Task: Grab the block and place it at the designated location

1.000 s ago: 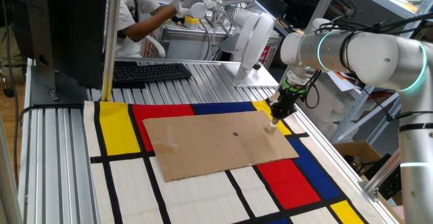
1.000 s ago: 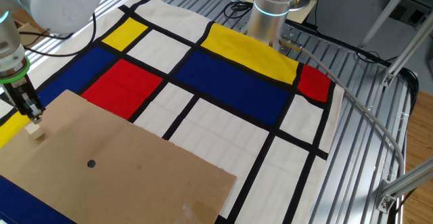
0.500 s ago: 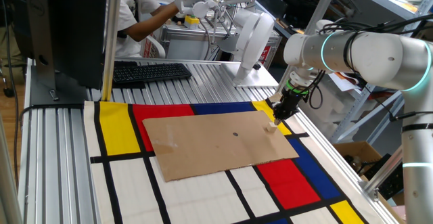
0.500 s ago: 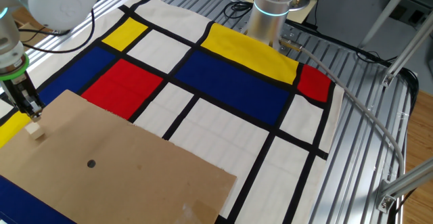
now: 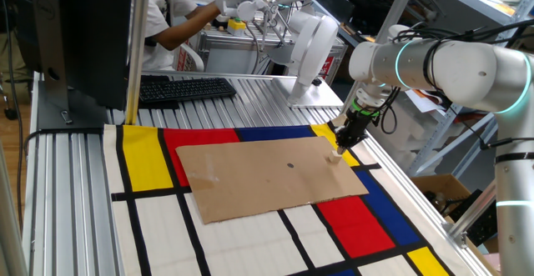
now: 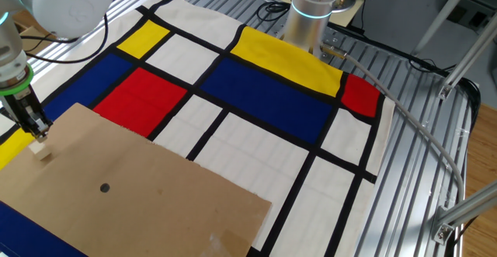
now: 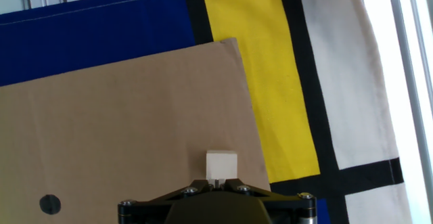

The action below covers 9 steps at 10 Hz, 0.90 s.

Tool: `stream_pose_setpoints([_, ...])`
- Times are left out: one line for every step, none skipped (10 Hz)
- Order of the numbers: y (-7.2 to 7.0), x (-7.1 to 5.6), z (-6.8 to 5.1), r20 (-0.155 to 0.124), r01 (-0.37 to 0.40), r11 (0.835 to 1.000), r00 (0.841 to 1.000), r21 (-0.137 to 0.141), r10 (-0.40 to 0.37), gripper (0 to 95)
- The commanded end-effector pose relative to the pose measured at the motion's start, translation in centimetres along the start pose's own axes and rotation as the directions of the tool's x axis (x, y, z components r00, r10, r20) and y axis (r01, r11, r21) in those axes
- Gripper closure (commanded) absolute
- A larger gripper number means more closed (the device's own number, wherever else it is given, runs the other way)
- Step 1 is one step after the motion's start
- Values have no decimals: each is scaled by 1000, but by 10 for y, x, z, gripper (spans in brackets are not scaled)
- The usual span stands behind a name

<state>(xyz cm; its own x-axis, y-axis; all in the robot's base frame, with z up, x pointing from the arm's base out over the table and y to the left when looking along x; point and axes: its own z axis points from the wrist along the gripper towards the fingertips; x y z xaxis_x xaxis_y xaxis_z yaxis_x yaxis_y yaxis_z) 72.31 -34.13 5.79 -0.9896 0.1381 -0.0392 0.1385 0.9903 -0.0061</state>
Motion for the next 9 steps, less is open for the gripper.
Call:
stream_pose_setpoints([0, 0, 0, 0, 3, 1000, 1000, -4, -3, 950])
stream_pose_setpoints([-1, 0, 0, -1, 6, 1000, 1000, -3, -6, 950])
stream_pose_setpoints([-1, 0, 1, 0, 8, 1000, 1000, -4, -8, 950])
stream_pose_setpoints([-1, 0, 2, 0, 13, 1000, 1000, -4, -13, 950])
stream_pose_setpoints([-1, 0, 2, 0, 16, 1000, 1000, -5, -16, 950])
stream_pose_setpoints([-1, 0, 2, -1, 17, 1000, 1000, -5, -17, 950])
stream_pose_setpoints([-1, 0, 2, -1, 21, 1000, 1000, -5, -21, 950])
stream_pose_setpoints([-1, 0, 2, 0, 22, 1000, 1000, -5, -22, 950])
stream_pose_setpoints([-1, 0, 2, 0, 22, 1000, 1000, -5, -22, 950])
